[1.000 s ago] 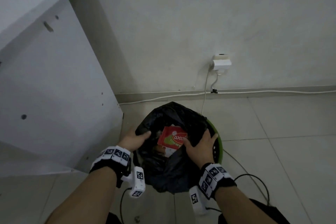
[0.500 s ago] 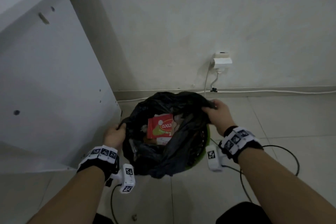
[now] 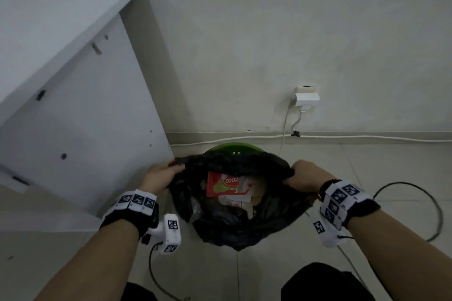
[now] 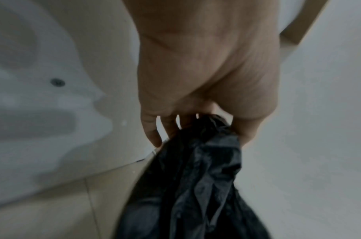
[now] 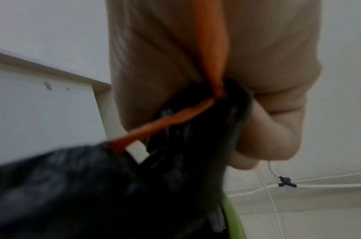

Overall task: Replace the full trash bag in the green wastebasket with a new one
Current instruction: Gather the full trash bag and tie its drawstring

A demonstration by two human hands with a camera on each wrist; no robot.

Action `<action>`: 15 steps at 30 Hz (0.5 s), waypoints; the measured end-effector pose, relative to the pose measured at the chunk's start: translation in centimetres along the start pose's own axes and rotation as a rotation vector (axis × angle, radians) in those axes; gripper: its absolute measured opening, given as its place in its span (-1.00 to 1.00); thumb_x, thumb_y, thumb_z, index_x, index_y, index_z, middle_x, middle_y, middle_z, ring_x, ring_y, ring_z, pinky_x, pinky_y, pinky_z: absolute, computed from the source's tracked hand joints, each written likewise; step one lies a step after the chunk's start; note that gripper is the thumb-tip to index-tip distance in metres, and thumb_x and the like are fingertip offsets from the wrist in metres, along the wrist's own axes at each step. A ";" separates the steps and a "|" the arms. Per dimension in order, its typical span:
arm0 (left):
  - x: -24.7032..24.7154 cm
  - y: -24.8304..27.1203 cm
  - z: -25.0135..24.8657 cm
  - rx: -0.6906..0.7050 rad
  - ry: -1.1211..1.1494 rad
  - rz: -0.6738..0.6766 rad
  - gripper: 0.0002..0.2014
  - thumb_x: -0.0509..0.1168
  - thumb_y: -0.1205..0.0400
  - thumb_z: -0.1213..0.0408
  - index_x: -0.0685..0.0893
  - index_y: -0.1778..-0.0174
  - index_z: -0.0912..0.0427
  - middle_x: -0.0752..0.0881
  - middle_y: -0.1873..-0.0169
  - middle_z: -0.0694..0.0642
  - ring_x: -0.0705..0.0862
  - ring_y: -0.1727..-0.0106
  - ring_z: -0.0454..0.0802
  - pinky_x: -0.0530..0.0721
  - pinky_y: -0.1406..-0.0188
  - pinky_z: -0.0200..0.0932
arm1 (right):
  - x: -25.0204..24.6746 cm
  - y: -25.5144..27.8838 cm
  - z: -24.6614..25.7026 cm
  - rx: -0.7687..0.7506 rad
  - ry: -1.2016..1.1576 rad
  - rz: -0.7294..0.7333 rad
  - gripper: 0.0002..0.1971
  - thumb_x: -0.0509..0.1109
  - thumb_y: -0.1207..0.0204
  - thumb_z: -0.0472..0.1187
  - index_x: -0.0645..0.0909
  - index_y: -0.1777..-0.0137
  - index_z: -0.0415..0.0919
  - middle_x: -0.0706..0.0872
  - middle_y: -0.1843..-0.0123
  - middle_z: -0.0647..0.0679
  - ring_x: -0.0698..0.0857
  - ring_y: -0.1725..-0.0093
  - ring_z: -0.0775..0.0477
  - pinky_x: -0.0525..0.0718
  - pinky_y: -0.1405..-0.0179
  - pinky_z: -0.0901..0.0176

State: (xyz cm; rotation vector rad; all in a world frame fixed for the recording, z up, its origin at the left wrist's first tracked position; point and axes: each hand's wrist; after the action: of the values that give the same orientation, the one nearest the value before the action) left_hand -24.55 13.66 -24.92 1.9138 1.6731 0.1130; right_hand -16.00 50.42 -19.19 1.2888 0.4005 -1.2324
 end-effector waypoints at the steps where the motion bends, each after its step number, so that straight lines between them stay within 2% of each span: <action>1: -0.1 0.3 -0.8 0.046 0.215 0.011 -0.84 0.38 -0.62 0.19 0.81 -0.04 0.10 0.79 -0.16 0.23 0.77 -0.07 0.11 0.69 -0.17 -0.05 | -0.5 0.1 -0.1 -0.035 -0.056 -0.061 -0.84 0.39 -0.55 -0.12 0.71 0.05 -0.20 0.77 0.06 -0.18 0.76 0.01 -0.20 0.60 0.16 0.14; 2: -0.2 0.5 -1.5 0.075 0.417 0.045 -0.82 0.34 -0.64 0.25 0.79 -0.10 0.14 0.78 -0.18 0.27 0.77 -0.08 0.13 0.71 -0.18 -0.03 | -1.2 0.3 -0.1 -0.091 -0.185 -0.178 -0.89 0.34 -0.57 -0.21 0.71 0.04 -0.14 0.77 0.06 -0.16 0.76 -0.01 -0.22 0.58 0.13 0.14; 3: -0.4 0.9 -2.3 0.097 0.554 0.096 -0.78 0.31 -0.66 0.30 0.75 -0.18 0.22 0.76 -0.20 0.29 0.77 -0.11 0.14 0.72 -0.20 -0.02 | -1.7 0.3 -0.1 -0.149 -0.325 -0.332 -0.85 0.30 -0.59 -0.26 0.70 0.02 -0.06 0.76 0.07 -0.14 0.75 0.01 -0.21 0.57 0.14 0.13; 4: -0.5 1.4 -3.1 0.117 0.586 0.143 -0.74 0.28 -0.67 0.35 0.71 -0.26 0.25 0.75 -0.21 0.30 0.76 -0.15 0.17 0.70 -0.25 0.01 | -2.1 0.6 0.1 -0.189 -0.423 -0.451 -0.83 0.27 -0.61 -0.27 0.67 0.03 0.00 0.75 0.08 -0.12 0.73 0.07 -0.19 0.57 0.20 0.11; 5: -0.5 1.9 -4.0 0.126 0.520 0.176 -0.70 0.30 -0.65 0.38 0.68 -0.31 0.25 0.75 -0.22 0.30 0.74 -0.20 0.20 0.68 -0.31 0.07 | -2.4 0.9 0.4 -0.202 -0.449 -0.471 -0.84 0.26 -0.65 -0.23 0.65 0.02 0.01 0.74 0.10 -0.11 0.72 0.13 -0.16 0.57 0.25 0.11; 6: -0.5 2.3 -4.5 0.128 0.368 0.189 -0.67 0.36 -0.60 0.40 0.68 -0.30 0.23 0.76 -0.21 0.32 0.73 -0.22 0.24 0.65 -0.34 0.13 | -2.3 1.5 0.9 -0.188 -0.406 -0.406 -0.87 0.27 -0.68 -0.16 0.66 0.00 -0.02 0.74 0.13 -0.09 0.70 0.17 -0.14 0.57 0.29 0.15; 7: -0.4 2.8 -5.1 0.132 0.156 0.198 -0.66 0.44 -0.52 0.38 0.72 -0.24 0.18 0.78 -0.17 0.31 0.74 -0.21 0.26 0.65 -0.34 0.16 | -2.1 2.0 1.2 -0.158 -0.297 -0.276 -0.82 0.27 -0.69 -0.07 0.69 -0.03 -0.09 0.72 0.19 -0.08 0.69 0.25 -0.11 0.57 0.38 0.24; 8: -0.3 3.3 -5.6 0.142 -0.061 0.206 -0.67 0.49 -0.44 0.34 0.76 -0.14 0.14 0.80 -0.11 0.29 0.76 -0.16 0.25 0.67 -0.30 0.15 | -2.3 2.4 1.5 -0.114 -0.193 -0.145 -0.74 0.29 -0.69 0.00 0.70 -0.03 -0.16 0.70 0.26 -0.08 0.66 0.38 -0.08 0.53 0.54 0.32; 9: -0.1 4.0 -6.3 0.158 -0.194 0.200 -0.70 0.51 -0.42 0.34 0.77 -0.09 0.14 0.82 -0.06 0.27 0.78 -0.11 0.23 0.70 -0.25 0.11 | -3.1 2.8 1.7 -0.085 -0.156 -0.078 -0.72 0.33 -0.67 0.01 0.71 0.00 -0.21 0.68 0.33 -0.09 0.62 0.48 -0.06 0.47 0.66 0.34; 10: 0.0 4.6 -7.3 0.189 -0.196 0.179 -0.72 0.50 -0.46 0.40 0.76 -0.09 0.19 0.82 -0.04 0.26 0.78 -0.08 0.22 0.73 -0.20 0.07 | -4.2 3.0 1.8 -0.076 -0.174 -0.079 -0.74 0.39 -0.64 -0.02 0.73 0.03 -0.23 0.70 0.35 -0.12 0.63 0.52 -0.06 0.49 0.69 0.34; 11: 0.0 5.0 -8.3 0.236 -0.111 0.150 -0.74 0.45 -0.51 0.49 0.74 -0.12 0.24 0.80 -0.04 0.28 0.77 -0.07 0.22 0.73 -0.13 0.02 | -5.7 3.1 1.8 -0.076 -0.294 -0.121 -0.80 0.46 -0.59 -0.08 0.76 0.06 -0.23 0.76 0.32 -0.17 0.69 0.48 -0.11 0.62 0.60 0.27; 12: 0.0 5.6 -9.5 0.287 0.021 0.120 -0.72 0.40 -0.54 0.56 0.73 -0.15 0.27 0.78 -0.03 0.30 0.75 -0.05 0.21 0.75 -0.06 -0.03 | -7.2 3.5 1.8 -0.090 -0.487 -0.168 -0.87 0.53 -0.54 -0.14 0.78 0.09 -0.21 0.81 0.26 -0.22 0.76 0.38 -0.17 0.75 0.42 0.15; 13: -0.1 6.3 -10.8 0.329 0.152 0.088 -0.70 0.36 -0.55 0.60 0.72 -0.17 0.28 0.78 0.00 0.29 0.75 -0.02 0.18 0.77 0.00 -0.08 | -8.4 3.9 1.9 -0.115 -0.640 -0.192 -0.92 0.57 -0.49 -0.20 0.78 0.12 -0.21 0.83 0.23 -0.23 0.79 0.30 -0.22 0.77 0.28 0.02; 14: -0.3 6.5 -12.0 0.376 0.257 0.048 -0.71 0.35 -0.55 0.62 0.73 -0.12 0.25 0.80 0.06 0.24 0.76 0.04 0.14 0.77 0.05 -0.13 | -9.2 4.4 1.9 -0.155 -0.713 -0.190 -0.95 0.58 -0.47 -0.25 0.77 0.13 -0.20 0.82 0.23 -0.22 0.77 0.29 -0.20 0.72 0.28 0.01; 15: -0.5 6.9 -13.1 0.424 0.312 -0.006 -0.74 0.36 -0.54 0.61 0.74 -0.02 0.20 0.82 0.16 0.14 0.76 0.12 0.07 0.77 0.09 -0.16 | -9.7 4.8 2.1 -0.191 -0.664 -0.152 -0.95 0.57 -0.46 -0.29 0.76 0.13 -0.19 0.79 0.26 -0.20 0.73 0.32 -0.16 0.64 0.35 0.08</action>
State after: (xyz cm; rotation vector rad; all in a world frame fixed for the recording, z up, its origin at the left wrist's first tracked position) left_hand -24.25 17.74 -10.72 2.2943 2.0368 0.0590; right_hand -16.29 52.10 -8.33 0.6386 0.1264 -1.6223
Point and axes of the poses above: each hand's wrist, its own y-axis away from the middle knuckle, its own x-axis out of the palm, z = x × y
